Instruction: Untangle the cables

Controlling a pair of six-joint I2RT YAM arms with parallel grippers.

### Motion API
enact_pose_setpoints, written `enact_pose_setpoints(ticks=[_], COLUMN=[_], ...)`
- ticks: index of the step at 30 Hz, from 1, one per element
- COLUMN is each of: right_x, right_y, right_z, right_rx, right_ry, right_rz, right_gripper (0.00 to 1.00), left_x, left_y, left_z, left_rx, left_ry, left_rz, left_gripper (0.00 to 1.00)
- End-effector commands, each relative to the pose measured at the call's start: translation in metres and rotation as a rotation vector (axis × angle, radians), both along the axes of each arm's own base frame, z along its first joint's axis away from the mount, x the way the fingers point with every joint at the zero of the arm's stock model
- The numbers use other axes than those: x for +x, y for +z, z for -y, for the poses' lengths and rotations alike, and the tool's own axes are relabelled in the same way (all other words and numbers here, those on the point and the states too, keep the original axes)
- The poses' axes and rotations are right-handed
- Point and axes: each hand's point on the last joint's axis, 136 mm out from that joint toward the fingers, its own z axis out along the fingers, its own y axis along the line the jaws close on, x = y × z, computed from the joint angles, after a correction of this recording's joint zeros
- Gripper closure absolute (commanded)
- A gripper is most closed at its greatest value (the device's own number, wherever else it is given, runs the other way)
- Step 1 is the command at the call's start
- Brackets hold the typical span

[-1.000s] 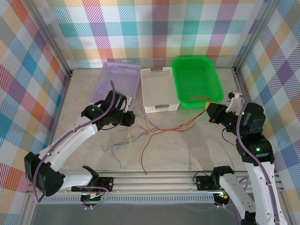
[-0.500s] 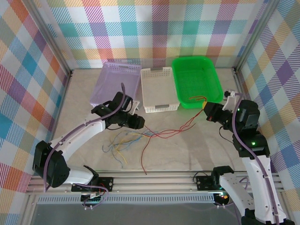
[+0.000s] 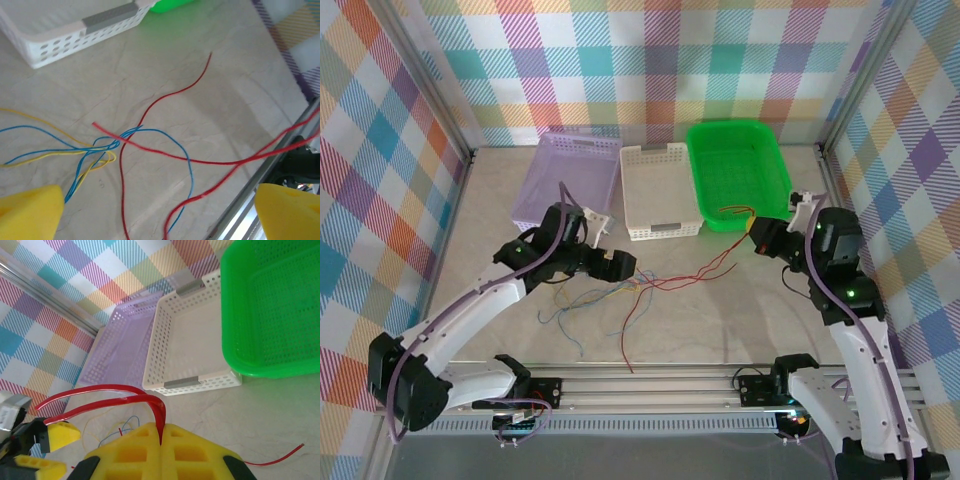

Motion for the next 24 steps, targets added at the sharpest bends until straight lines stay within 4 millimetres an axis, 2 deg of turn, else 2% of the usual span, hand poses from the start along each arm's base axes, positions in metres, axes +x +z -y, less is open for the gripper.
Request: enact_pose_setpoints(ticks=[1, 6, 15, 24], right_x=[0.003, 0.005, 0.006, 0.008], right_y=[0.011, 0.018, 0.020, 0.010], right_z=[-0.011, -0.031, -0.059, -0.095], right_rx=[0.052, 0.116, 0.204, 0.164], right_ry=[0.054, 0.169, 0.333, 0.453], right_rz=[0.037, 0.016, -0.046, -0.111], right_gripper=[1.00, 1.00, 1.00, 1.00], left_x=[-0.009, -0.018, -0.035, -0.046], left_y=[0.015, 0.016, 0.006, -0.007], left_z=[0.015, 0.029, 0.048, 0.063], left_rx=[-0.109, -0.175, -0.176, -0.163], left_ry=[-0.064, -0.140, -0.237, -0.290], left_rz=[0.022, -0.031, -0.091, -0.141], left_gripper=[0.00, 0.00, 0.00, 0.00])
